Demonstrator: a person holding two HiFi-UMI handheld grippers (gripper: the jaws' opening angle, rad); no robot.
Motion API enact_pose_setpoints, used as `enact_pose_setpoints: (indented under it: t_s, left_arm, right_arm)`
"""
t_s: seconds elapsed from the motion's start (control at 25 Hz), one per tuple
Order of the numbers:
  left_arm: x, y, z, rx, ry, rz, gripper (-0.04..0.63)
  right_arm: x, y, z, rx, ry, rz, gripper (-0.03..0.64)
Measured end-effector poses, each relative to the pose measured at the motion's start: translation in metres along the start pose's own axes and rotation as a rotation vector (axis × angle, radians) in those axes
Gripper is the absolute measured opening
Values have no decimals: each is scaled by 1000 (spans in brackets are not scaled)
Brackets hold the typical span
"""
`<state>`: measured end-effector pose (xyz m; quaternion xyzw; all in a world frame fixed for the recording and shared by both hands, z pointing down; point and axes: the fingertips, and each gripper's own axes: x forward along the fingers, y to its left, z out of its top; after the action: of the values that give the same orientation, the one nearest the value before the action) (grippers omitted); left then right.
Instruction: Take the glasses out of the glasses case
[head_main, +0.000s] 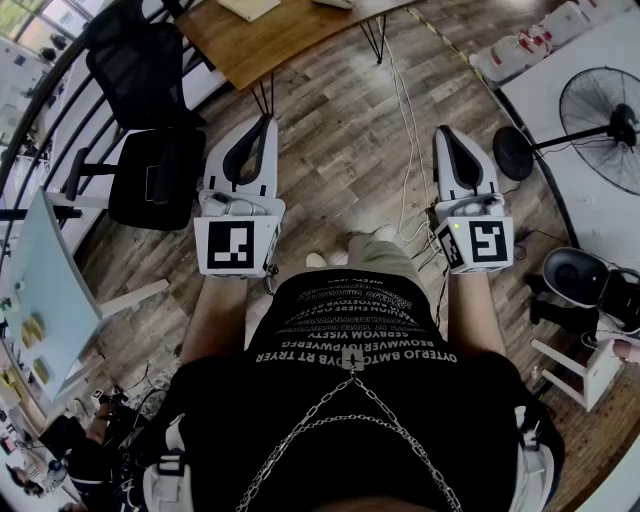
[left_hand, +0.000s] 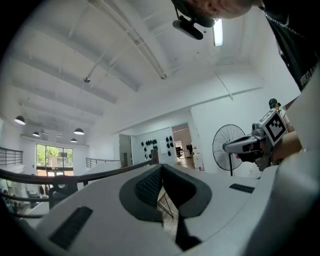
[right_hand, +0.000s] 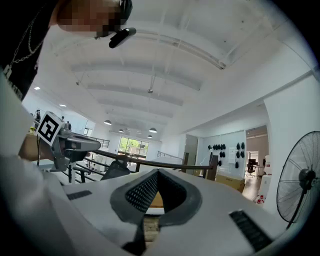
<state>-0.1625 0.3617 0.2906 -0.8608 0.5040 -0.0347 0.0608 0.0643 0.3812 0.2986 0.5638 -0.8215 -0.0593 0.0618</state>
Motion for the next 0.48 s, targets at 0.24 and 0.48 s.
enact_pose_setpoints:
  t_s: [0.24,0.48]
  left_arm:
    - [-20,0,9,-7,-23,8,25]
    - [-33,-1,6,-3,-30,32,25]
  right_arm:
    - [-9,21,9,16,-7,38,14]
    - [-19,43,12,24,-17,103,17]
